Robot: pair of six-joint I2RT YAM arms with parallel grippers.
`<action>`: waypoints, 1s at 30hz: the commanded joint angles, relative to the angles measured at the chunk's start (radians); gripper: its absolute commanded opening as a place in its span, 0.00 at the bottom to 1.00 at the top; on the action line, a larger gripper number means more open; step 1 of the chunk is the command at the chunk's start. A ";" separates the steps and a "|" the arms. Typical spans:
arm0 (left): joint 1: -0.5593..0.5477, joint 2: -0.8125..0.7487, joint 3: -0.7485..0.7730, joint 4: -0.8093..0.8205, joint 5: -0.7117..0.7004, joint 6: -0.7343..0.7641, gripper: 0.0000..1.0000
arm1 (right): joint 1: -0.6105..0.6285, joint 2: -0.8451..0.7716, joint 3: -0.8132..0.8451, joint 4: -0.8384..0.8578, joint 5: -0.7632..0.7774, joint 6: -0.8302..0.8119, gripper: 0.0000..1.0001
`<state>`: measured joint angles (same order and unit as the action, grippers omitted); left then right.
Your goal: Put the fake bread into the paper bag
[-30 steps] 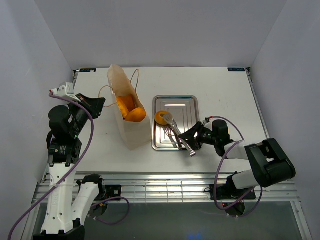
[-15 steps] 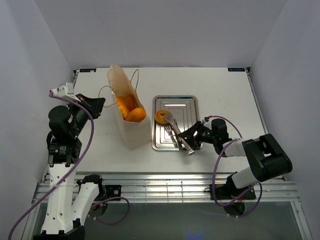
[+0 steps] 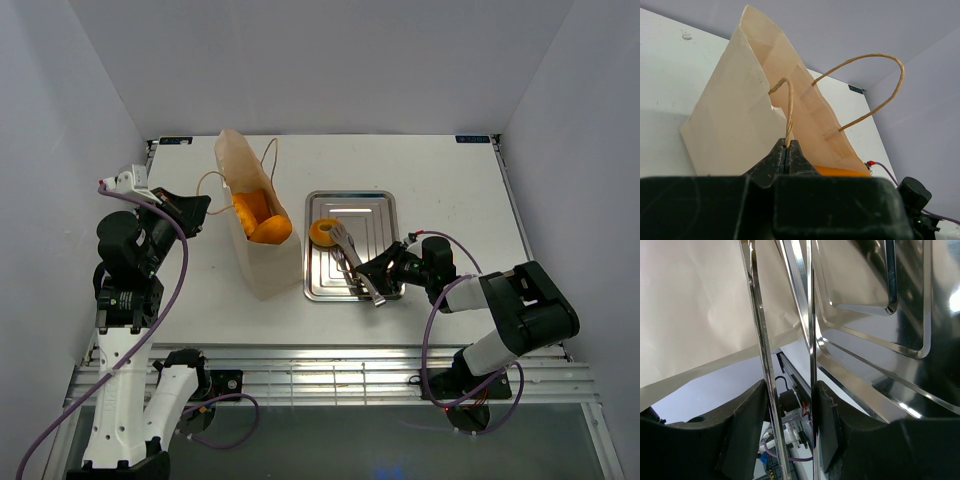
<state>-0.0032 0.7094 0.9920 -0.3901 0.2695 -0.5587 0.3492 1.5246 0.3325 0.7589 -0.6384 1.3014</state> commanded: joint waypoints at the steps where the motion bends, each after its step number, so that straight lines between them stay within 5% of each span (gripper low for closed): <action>1: 0.002 -0.010 0.022 -0.016 -0.004 0.013 0.00 | 0.005 0.002 0.030 0.063 -0.010 -0.002 0.48; 18: 0.002 -0.007 0.023 -0.015 -0.004 0.013 0.00 | -0.006 -0.064 0.033 0.037 -0.009 -0.014 0.41; 30: 0.002 -0.004 0.034 -0.020 -0.006 0.006 0.00 | -0.030 -0.205 0.106 -0.215 0.037 -0.146 0.40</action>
<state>-0.0032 0.7094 0.9924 -0.3931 0.2691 -0.5575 0.3279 1.3762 0.3798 0.6086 -0.6220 1.2236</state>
